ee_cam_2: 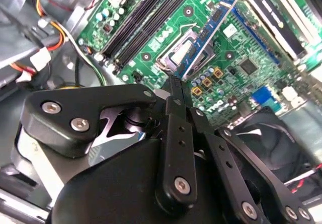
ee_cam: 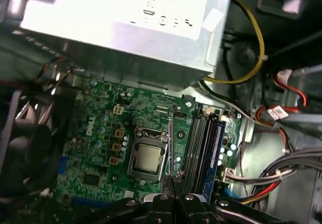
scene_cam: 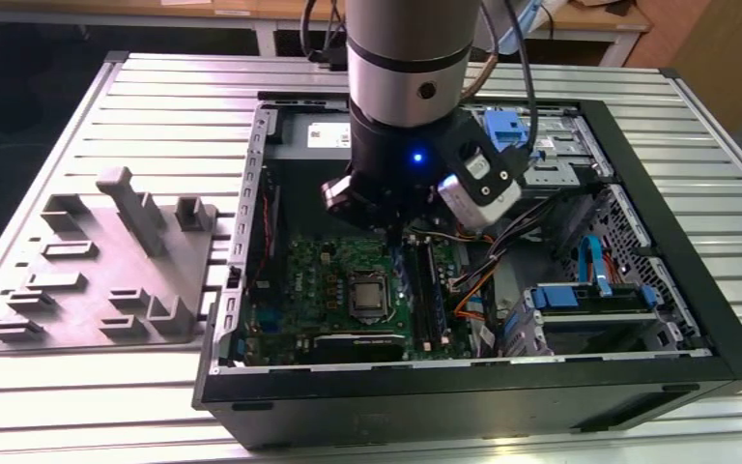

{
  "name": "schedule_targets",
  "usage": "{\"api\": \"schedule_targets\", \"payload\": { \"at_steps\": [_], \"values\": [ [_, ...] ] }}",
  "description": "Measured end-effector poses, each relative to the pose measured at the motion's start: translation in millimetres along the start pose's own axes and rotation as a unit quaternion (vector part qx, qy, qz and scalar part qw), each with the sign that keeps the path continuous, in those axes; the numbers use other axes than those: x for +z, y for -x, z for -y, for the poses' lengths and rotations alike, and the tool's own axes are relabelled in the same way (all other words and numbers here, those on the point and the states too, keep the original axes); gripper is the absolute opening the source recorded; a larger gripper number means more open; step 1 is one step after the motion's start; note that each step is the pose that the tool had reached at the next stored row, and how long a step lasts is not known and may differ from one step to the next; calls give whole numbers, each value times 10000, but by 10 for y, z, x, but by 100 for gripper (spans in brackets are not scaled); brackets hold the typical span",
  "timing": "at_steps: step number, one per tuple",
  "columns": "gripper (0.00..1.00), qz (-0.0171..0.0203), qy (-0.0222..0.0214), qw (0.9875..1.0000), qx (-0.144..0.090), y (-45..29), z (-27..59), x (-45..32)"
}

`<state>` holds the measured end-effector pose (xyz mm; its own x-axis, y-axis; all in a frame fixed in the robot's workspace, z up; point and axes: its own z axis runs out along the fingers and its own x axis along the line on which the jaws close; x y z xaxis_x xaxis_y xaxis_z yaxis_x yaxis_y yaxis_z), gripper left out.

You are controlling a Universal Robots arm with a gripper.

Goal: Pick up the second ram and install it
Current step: 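Insert the second ram into the second slot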

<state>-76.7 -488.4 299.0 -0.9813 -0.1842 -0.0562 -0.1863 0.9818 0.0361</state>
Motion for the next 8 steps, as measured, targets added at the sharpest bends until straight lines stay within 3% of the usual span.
{"api": "schedule_targets", "payload": {
  "at_steps": [4,8],
  "values": [
    [8,13,-21,9993,367,-2,1,27],
    [8,26,-41,9974,722,-3,2,55]
  ]
}}
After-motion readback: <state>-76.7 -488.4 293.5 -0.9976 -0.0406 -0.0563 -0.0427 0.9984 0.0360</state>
